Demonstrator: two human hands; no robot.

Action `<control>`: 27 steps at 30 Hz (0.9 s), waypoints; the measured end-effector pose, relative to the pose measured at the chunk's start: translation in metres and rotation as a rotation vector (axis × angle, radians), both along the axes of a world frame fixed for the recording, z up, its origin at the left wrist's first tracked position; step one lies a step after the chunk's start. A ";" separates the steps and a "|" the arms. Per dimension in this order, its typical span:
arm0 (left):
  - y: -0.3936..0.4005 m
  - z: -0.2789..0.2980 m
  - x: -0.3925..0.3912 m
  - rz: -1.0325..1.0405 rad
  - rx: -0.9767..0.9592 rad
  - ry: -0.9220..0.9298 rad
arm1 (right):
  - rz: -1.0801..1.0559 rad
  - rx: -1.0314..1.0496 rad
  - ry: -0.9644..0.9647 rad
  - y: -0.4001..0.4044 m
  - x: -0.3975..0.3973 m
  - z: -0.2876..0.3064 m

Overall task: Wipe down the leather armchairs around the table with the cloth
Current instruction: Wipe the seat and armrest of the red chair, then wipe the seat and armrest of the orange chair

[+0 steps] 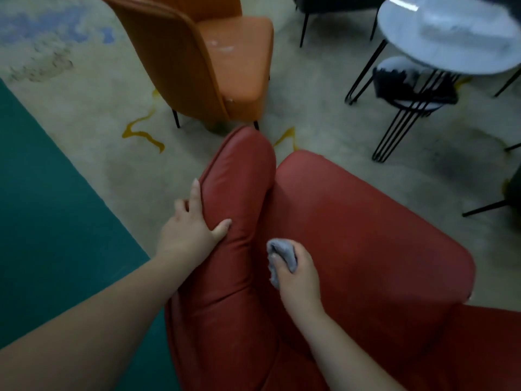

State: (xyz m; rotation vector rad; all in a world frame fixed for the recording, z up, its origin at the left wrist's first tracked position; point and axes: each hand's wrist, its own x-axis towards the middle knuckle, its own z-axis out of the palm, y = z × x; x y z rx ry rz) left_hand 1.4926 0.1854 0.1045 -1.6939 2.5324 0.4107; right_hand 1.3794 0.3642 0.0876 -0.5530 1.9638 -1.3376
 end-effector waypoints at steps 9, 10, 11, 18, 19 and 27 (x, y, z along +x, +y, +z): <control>0.025 0.050 0.046 -0.176 0.153 -0.024 | -0.053 -0.030 0.016 0.033 0.003 0.072; 0.032 0.052 0.055 -0.198 0.131 -0.022 | -0.053 -0.025 0.033 0.031 0.006 0.079; 0.038 0.055 0.065 -0.216 0.114 -0.027 | -0.057 -0.013 0.057 0.028 0.009 0.084; 0.017 0.073 0.141 -0.396 -0.010 -0.123 | -0.115 0.064 0.216 -0.012 0.059 0.108; 0.006 0.077 0.153 -0.414 -0.024 -0.128 | -0.119 0.060 0.220 -0.022 0.072 0.111; -0.069 0.111 0.256 -0.563 -0.146 -0.143 | -0.183 0.024 0.206 -0.110 0.171 0.129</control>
